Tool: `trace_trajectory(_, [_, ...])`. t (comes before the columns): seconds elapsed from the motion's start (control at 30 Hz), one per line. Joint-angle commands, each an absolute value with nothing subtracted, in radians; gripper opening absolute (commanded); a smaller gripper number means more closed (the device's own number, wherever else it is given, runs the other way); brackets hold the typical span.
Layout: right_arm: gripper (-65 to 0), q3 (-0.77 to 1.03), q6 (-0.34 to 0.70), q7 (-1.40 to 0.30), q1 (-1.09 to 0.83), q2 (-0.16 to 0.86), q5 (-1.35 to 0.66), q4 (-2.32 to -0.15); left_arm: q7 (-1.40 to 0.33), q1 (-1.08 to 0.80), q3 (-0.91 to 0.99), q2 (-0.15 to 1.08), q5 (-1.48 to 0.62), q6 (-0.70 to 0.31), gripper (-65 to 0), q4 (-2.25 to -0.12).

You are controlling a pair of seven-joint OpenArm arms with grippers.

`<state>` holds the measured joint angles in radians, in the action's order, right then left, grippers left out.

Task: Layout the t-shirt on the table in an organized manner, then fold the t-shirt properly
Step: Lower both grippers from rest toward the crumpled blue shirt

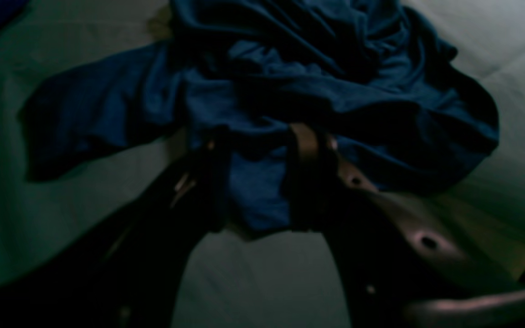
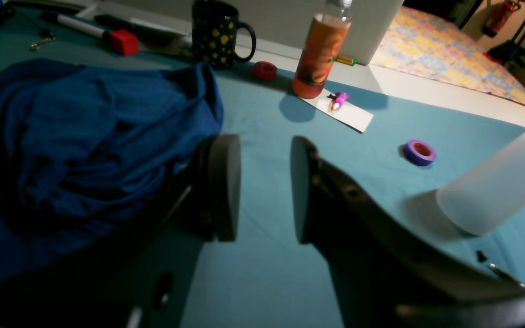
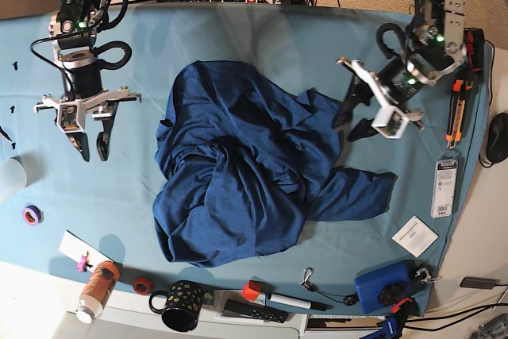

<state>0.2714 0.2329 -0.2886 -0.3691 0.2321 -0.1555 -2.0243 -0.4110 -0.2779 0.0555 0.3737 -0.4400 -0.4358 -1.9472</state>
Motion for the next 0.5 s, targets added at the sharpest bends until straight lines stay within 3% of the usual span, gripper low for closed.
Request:
trace_trajectory(0.0, [-45.6, 0.272, 0.228, -0.263, -0.363, 0.244, -0.156, -2.04, -0.382, -0.263, 0.05, 0.382, -0.445, -0.422, -43.7, -1.963])
trace_trajectory(0.47, [-45.6, 0.269, 0.228, -0.276, -0.339, 0.243, -0.156, -2.04, -0.374, -0.252, 0.033, 0.381, -0.419, -0.401, -43.7, -1.963])
